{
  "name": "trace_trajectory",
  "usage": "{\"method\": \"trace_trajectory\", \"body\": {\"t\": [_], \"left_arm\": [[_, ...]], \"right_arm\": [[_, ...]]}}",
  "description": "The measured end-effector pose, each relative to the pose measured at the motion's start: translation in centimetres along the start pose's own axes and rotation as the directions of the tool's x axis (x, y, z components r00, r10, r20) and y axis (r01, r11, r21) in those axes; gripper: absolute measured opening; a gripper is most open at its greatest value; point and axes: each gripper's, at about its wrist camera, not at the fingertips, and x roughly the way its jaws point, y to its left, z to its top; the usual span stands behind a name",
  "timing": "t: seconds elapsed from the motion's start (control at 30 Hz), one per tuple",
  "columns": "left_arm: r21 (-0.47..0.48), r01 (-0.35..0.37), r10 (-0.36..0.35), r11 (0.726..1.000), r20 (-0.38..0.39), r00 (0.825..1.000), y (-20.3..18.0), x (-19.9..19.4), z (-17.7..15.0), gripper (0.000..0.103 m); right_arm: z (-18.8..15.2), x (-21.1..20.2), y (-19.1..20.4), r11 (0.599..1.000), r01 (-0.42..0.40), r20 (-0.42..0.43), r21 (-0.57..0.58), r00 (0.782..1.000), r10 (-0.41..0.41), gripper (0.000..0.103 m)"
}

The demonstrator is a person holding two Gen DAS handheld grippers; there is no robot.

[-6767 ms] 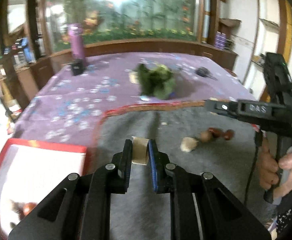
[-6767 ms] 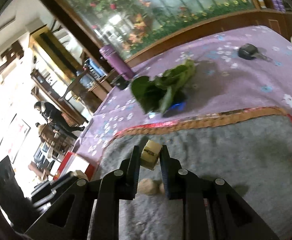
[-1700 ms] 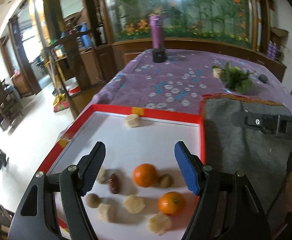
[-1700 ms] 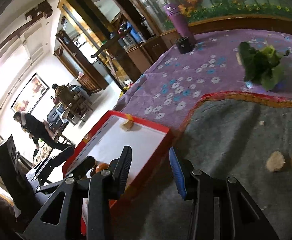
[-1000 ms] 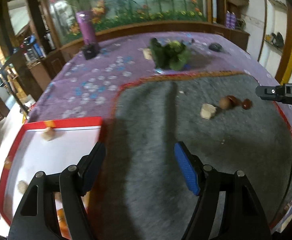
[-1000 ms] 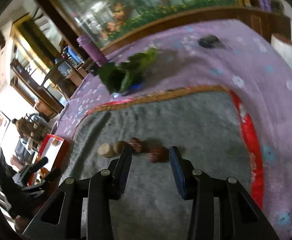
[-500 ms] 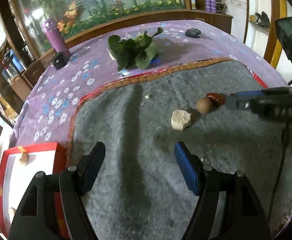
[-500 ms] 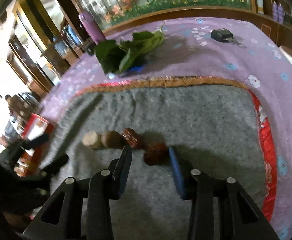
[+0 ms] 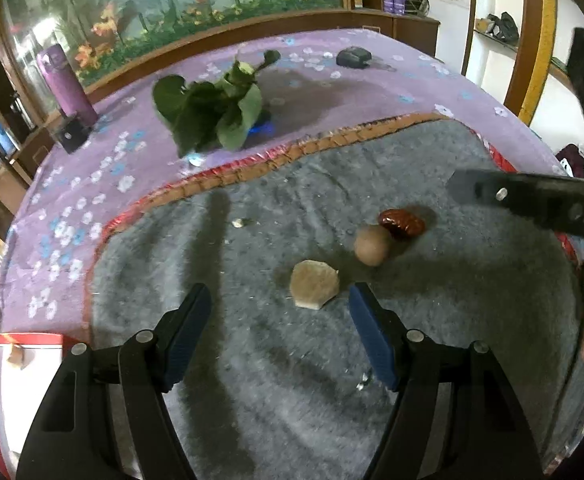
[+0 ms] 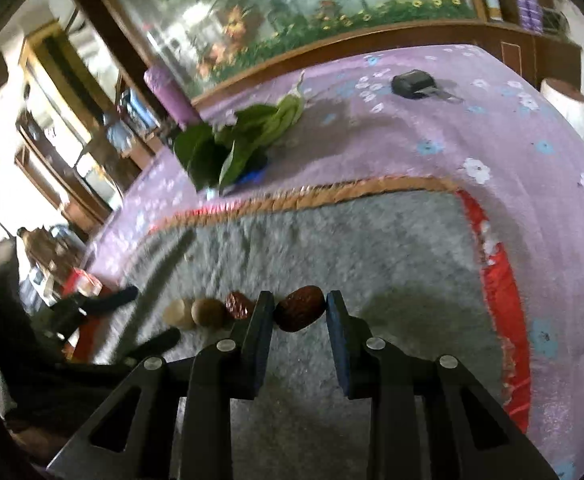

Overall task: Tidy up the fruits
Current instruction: 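Grasp an octagonal yam slice with the left gripper while the right gripper grasps a red date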

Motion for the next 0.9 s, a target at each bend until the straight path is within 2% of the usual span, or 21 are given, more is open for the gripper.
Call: {"method": "trace_trajectory", "body": {"t": [0.13,0.17,0.2,0.27,0.33,0.37,0.4,0.6,0.77,0.9], "left_arm": [[-0.019,0.026,-0.027,0.999,-0.013,1.0,0.0,1.1,0.2,0.069],[-0.029,0.04,-0.04,0.999,-0.006,0.999,0.1,1.2,0.2,0.065],[-0.04,0.061,-0.061,0.997,-0.002,0.998,0.3,1.3,0.2,0.055],[-0.051,0.102,-0.102,0.994,0.006,0.995,0.3,1.3,0.2,0.045],[-0.035,0.106,-0.105,0.994,0.016,0.994,0.0,1.2,0.2,0.035],[-0.029,0.114,-0.113,0.993,0.023,0.993,-0.2,1.1,0.1,0.026],[-0.027,0.118,-0.118,0.993,0.028,0.993,-0.3,1.0,0.1,0.024],[-0.063,0.086,-0.083,0.994,0.053,0.995,-0.1,0.1,-0.6,0.024],[-0.106,0.026,-0.014,0.994,0.114,0.993,1.1,-3.1,-1.6,0.024],[-0.153,0.017,0.01,0.988,0.171,0.985,2.4,-6.6,-3.4,0.024]], "right_arm": [[0.2,-0.3,-0.4,1.0,-0.011,0.014,0.028,1.0,0.011,0.028],[0.3,-0.3,-0.4,0.999,-0.01,0.017,0.031,1.0,0.01,0.028],[0.3,-0.4,-0.4,0.999,-0.007,0.022,0.034,1.0,0.006,0.028],[0.3,-0.4,-0.6,0.999,-0.008,0.027,0.041,1.0,0.007,0.028],[0.4,-0.5,-0.8,0.999,-0.007,0.031,0.05,0.999,0.005,0.028],[0.4,-0.4,-0.9,0.999,-0.006,0.033,0.051,0.999,0.004,0.028],[0.4,-0.5,-0.9,0.999,0.001,0.039,0.052,0.999,-0.003,0.028],[0.4,-1.2,-0.4,1.0,0.003,0.096,0.025,0.995,-0.005,0.028],[0.4,-1.4,-0.1,1.0,0.008,0.119,0.009,0.993,-0.009,0.028],[0.3,-1.4,0.0,1.0,0.014,0.134,0.0,0.991,-0.014,0.028]]}}
